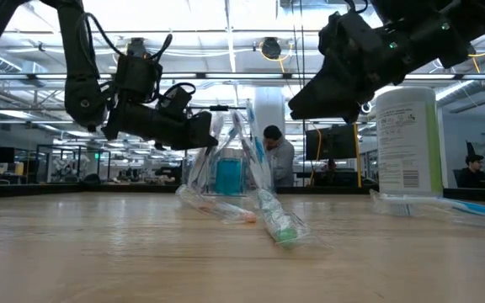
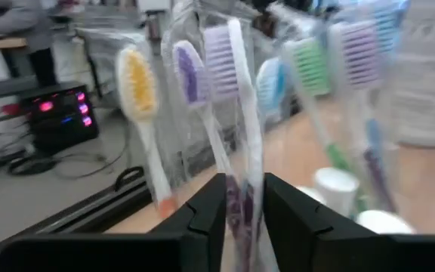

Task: Pick & Place toothbrushing station
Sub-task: Put the violet toothbrush into the transparent organizer, then put the orange toothbrush into the transparent organizer

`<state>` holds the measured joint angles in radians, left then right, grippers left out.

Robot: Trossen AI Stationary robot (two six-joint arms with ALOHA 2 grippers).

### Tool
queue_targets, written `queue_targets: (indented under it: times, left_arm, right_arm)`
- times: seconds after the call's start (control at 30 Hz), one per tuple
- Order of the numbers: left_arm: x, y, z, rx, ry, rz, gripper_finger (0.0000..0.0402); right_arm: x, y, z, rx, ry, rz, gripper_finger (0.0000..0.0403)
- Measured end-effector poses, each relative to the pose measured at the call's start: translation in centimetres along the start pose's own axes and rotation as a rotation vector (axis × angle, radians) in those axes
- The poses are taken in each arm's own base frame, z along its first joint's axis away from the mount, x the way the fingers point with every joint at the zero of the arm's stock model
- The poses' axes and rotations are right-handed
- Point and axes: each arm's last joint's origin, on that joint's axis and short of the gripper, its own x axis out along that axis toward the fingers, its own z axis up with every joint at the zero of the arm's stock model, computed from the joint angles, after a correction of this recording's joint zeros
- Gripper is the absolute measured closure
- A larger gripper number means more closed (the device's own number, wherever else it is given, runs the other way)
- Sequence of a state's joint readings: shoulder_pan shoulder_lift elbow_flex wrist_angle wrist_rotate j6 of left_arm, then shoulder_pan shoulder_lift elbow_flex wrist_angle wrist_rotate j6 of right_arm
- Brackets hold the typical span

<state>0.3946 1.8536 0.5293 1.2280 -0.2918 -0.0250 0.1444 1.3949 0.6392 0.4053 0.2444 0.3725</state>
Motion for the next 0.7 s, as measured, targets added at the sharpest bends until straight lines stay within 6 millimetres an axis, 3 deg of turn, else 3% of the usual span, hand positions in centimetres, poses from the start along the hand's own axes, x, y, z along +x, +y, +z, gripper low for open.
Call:
queue_targets:
  times: [0.4,0.7]
  left_arm:
    - [-0.7,-0.3,0.0,-0.039,0.150,0.014,0.0190]
    - [-1.9,-1.5,1.7,-0.020,0.145,0.045,0.0172]
  right_arm:
    - [2.0,-0.2,-0.7,-0.009,-0.058,-0.008,0.0199]
    - [3.4,0.4,-0.6,-0.032,-0.102,0.091,0.0181]
